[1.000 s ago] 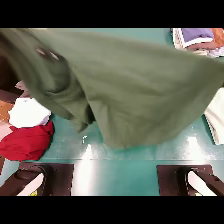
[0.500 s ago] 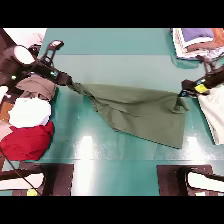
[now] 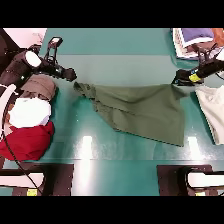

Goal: Fold the shirts.

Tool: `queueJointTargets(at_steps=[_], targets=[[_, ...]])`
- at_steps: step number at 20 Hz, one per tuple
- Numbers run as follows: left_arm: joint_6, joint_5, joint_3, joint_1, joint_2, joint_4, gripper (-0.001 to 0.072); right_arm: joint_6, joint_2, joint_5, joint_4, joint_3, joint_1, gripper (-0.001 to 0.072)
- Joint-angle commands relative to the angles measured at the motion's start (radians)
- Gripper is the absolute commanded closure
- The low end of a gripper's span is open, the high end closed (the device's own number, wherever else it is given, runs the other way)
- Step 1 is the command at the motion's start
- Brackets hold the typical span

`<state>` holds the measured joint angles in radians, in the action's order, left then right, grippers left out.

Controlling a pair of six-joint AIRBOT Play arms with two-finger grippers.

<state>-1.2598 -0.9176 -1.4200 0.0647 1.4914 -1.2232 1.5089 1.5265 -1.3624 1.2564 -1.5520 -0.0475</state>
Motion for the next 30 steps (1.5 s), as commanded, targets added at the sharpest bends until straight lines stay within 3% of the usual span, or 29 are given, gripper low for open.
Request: queueJointTargets(at_steps=[1, 5, 7, 9, 14, 16, 21, 25, 26, 29, 30], targets=[[-0.027, -0.134, -0.059, -0.055, -0.034, 0.019, 0.0163, 0.001, 0.005, -0.107, 0.001, -0.068, 0.054, 0.0257], [0.003, -0.318, 0.023, -0.091, -0.101, 0.212, 0.0163, 0.000, -0.095, -0.154, 0.000, 0.022, 0.132, 0.0260], [0.042, -0.319, 0.157, -0.059, -0.111, 0.364, 0.0163, 0.000, -0.171, -0.135, 0.000, 0.120, 0.151, 0.0260], [0.069, -0.259, 0.303, 0.006, -0.114, 0.467, 0.0164, -0.001, -0.253, -0.103, 0.000, 0.223, 0.159, 0.0261], [0.070, -0.018, 0.540, 0.193, -0.114, 0.521, 0.0164, -0.002, -0.399, -0.021, -0.007, 0.384, 0.159, 0.0262], [0.022, 0.040, 0.577, 0.232, -0.114, 0.526, 0.0163, -0.002, -0.422, -0.022, -0.007, 0.407, 0.159, 0.0262], [0.021, 0.187, 0.588, 0.297, -0.090, 0.583, 0.0164, -0.002, -0.422, -0.032, -0.034, 0.399, 0.159, 0.0262], [0.036, 0.224, 0.586, 0.306, -0.040, 0.683, 0.0166, -0.002, -0.423, -0.055, -0.033, 0.399, 0.159, 0.0282], [0.035, 0.240, 0.581, 0.306, -0.040, 0.687, 0.0269, -0.003, -0.423, -0.057, -0.033, 0.399, 0.159, 0.0282], [0.037, 0.232, 0.539, 0.306, -0.040, 0.686, 0.0679, -0.010, -0.423, -0.080, -0.027, 0.399, 0.160, 0.0282], [0.036, 0.208, 0.520, 0.306, -0.040, 0.683, 0.0684, -0.024, -0.423, -0.106, -0.021, 0.399, 0.160, 0.0282]])
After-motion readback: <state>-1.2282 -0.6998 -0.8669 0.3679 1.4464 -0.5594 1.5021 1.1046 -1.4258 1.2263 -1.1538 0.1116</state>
